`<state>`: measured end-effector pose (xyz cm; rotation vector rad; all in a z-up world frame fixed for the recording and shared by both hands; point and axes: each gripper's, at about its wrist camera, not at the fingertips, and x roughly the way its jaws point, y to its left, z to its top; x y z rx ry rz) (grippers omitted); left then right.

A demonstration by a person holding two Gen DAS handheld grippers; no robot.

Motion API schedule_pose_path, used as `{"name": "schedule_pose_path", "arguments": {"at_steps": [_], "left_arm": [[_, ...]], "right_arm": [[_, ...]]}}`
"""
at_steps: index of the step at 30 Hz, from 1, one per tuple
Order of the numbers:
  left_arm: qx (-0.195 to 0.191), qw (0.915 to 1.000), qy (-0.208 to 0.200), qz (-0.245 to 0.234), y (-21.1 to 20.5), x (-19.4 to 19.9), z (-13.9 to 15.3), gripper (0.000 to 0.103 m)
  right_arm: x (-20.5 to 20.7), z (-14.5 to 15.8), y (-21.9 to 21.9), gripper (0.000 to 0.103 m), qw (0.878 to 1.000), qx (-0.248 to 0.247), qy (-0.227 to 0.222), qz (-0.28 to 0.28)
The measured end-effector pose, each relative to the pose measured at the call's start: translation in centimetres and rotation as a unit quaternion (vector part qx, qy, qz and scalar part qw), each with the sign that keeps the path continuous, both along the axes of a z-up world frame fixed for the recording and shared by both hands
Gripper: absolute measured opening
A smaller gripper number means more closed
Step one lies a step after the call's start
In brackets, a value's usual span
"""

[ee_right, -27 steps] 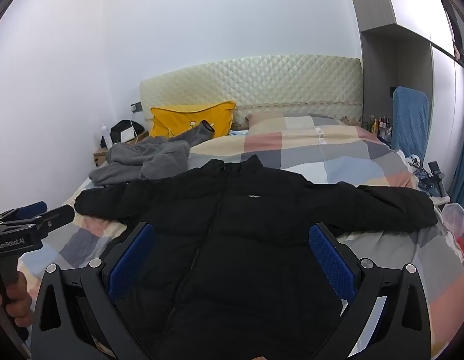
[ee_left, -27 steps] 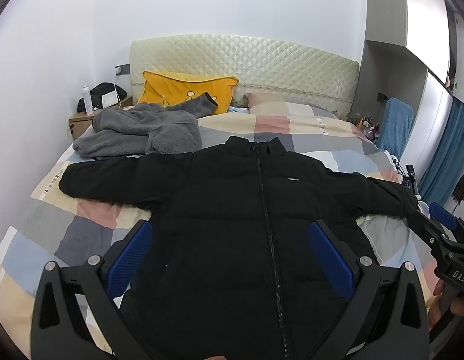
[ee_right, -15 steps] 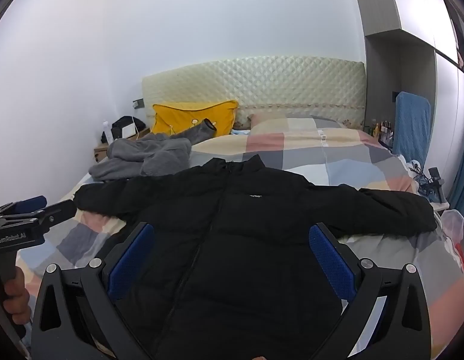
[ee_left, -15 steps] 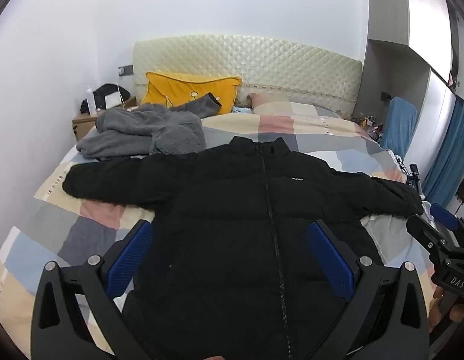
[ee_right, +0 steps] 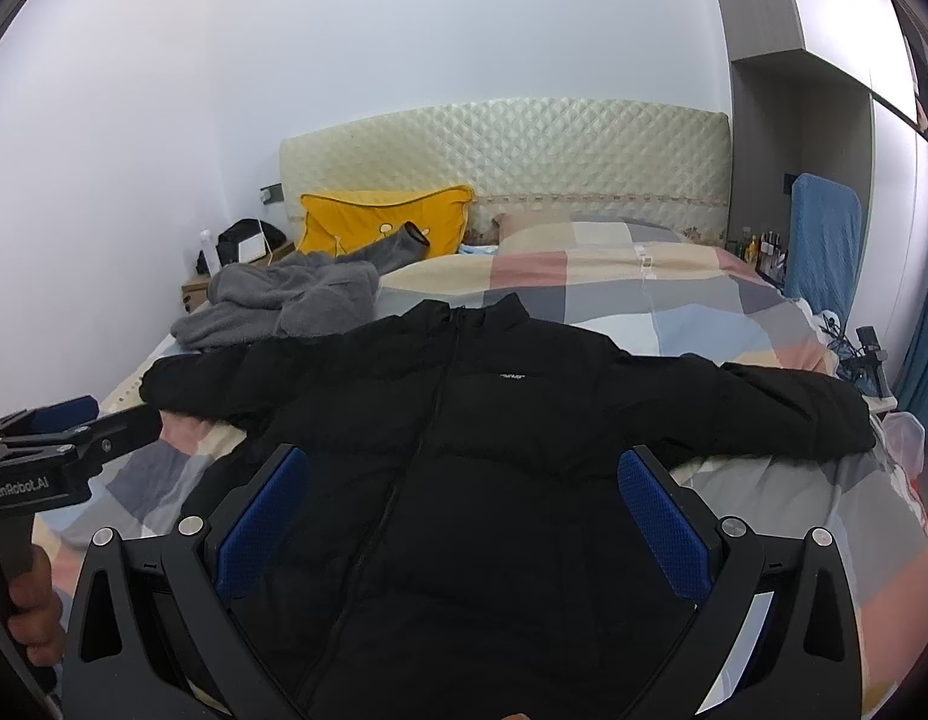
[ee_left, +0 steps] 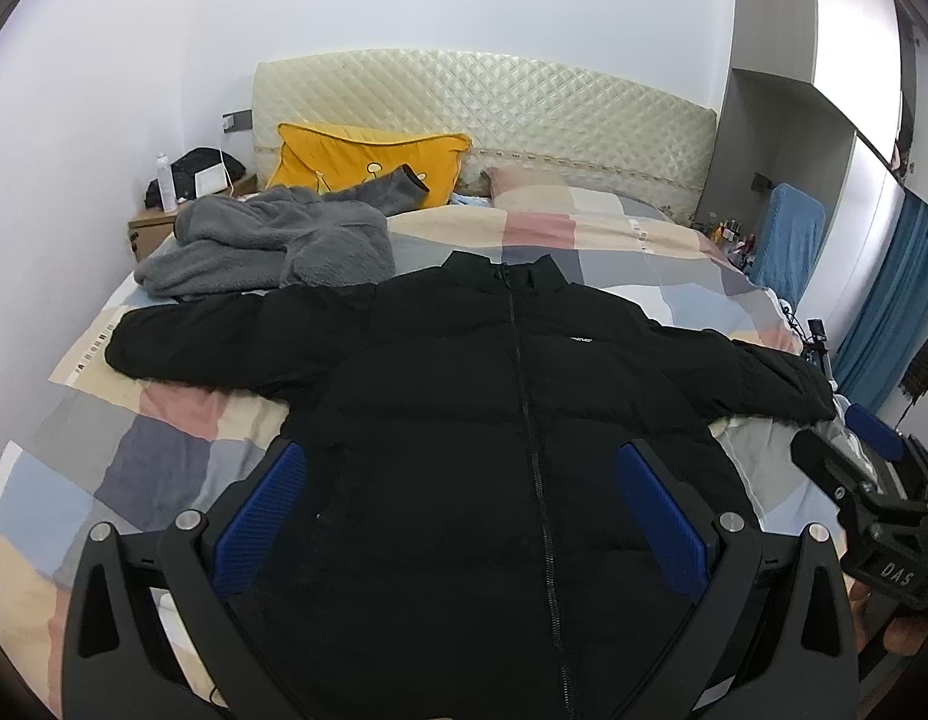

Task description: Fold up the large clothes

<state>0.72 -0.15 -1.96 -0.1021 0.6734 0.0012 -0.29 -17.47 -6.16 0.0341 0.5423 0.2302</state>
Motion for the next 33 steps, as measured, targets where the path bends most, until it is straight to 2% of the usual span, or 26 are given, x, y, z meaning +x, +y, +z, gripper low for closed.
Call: {"name": "schedule_pose_path", "arguments": {"at_steps": [6, 17, 27, 33], "left_arm": [[0.002, 0.9999, 0.014, 0.002, 0.2, 0.5, -0.7, 0.103], [-0.009, 0.9998, 0.01, 0.017, 1.4, 0.1, -0.5, 0.103], [-0.01, 0.9997, 0.014, 0.016, 1.2, 0.7, -0.5, 0.103], [-0.032, 0.9992, 0.024, 0.005, 1.1, 1.0, -1.0, 0.103]], "right_arm": [[0.3, -0.4, 0.6, 0.103, 1.0, -0.005, 0.004, 0.007], [0.6, -1.5, 0.0, 0.103, 1.0, -0.007, 0.011, -0.007], [0.3, -1.8, 0.1, 0.103, 1.0, -0.008, 0.013, 0.003], [0.1, -2.9, -0.2, 0.103, 1.0, -0.002, 0.02, -0.009]]}}
